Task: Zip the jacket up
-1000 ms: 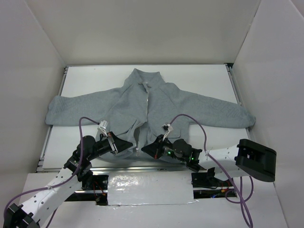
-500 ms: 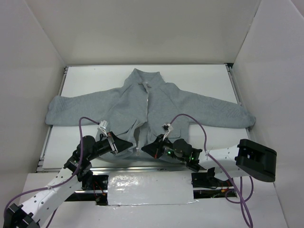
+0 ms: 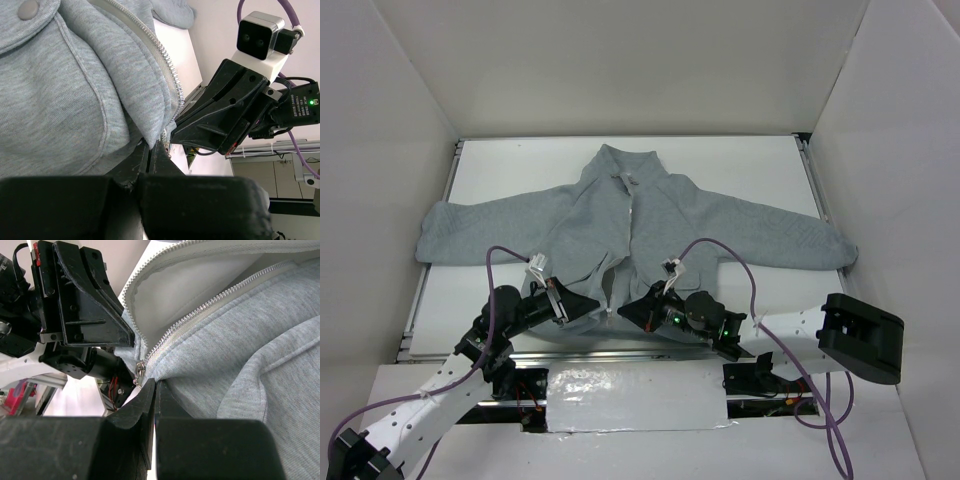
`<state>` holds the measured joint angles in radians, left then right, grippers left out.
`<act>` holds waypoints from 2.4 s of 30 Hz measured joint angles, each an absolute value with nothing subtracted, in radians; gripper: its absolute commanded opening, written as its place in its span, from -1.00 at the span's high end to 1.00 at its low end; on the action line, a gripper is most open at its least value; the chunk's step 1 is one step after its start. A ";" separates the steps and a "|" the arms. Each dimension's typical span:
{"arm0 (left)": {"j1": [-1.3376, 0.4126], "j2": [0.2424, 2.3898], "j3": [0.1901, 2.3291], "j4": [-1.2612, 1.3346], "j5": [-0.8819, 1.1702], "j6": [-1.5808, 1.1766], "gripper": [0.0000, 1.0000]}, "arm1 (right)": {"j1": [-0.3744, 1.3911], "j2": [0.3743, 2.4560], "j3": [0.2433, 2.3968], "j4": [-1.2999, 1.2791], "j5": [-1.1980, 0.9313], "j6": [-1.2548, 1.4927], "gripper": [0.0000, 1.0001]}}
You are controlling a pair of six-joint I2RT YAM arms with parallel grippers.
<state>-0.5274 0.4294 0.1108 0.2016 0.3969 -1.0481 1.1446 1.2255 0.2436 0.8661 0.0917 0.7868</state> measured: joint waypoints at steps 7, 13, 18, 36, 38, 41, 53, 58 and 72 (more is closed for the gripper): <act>-0.527 0.429 0.111 0.202 0.398 -1.050 1.00 | 1.138 1.225 0.244 0.866 0.092 0.787 1.00; -0.527 0.429 0.110 0.208 0.405 -1.051 1.00 | 1.134 1.225 0.245 0.866 0.093 0.787 1.00; -0.527 0.429 0.109 0.211 0.405 -1.052 1.00 | 1.132 1.226 0.262 0.862 0.092 0.785 1.00; -0.527 0.424 0.126 0.162 0.369 -1.045 1.00 | 1.131 1.235 0.248 0.876 0.067 0.791 1.00; -0.527 0.424 0.131 0.159 0.364 -1.045 1.00 | 1.131 1.238 0.248 0.876 0.066 0.792 1.00; -0.527 0.424 0.140 0.157 0.361 -1.044 1.00 | 1.131 1.247 0.247 0.881 0.064 0.795 1.00; -0.527 0.423 0.142 0.157 0.360 -1.045 1.00 | 1.131 1.250 0.247 0.882 0.065 0.794 1.00; -0.527 0.423 0.142 0.159 0.363 -1.046 1.00 | 1.131 1.246 0.247 0.880 0.072 0.790 1.00; -0.527 0.429 0.139 0.170 0.369 -1.046 1.00 | 1.126 1.239 0.256 0.870 0.075 0.775 1.00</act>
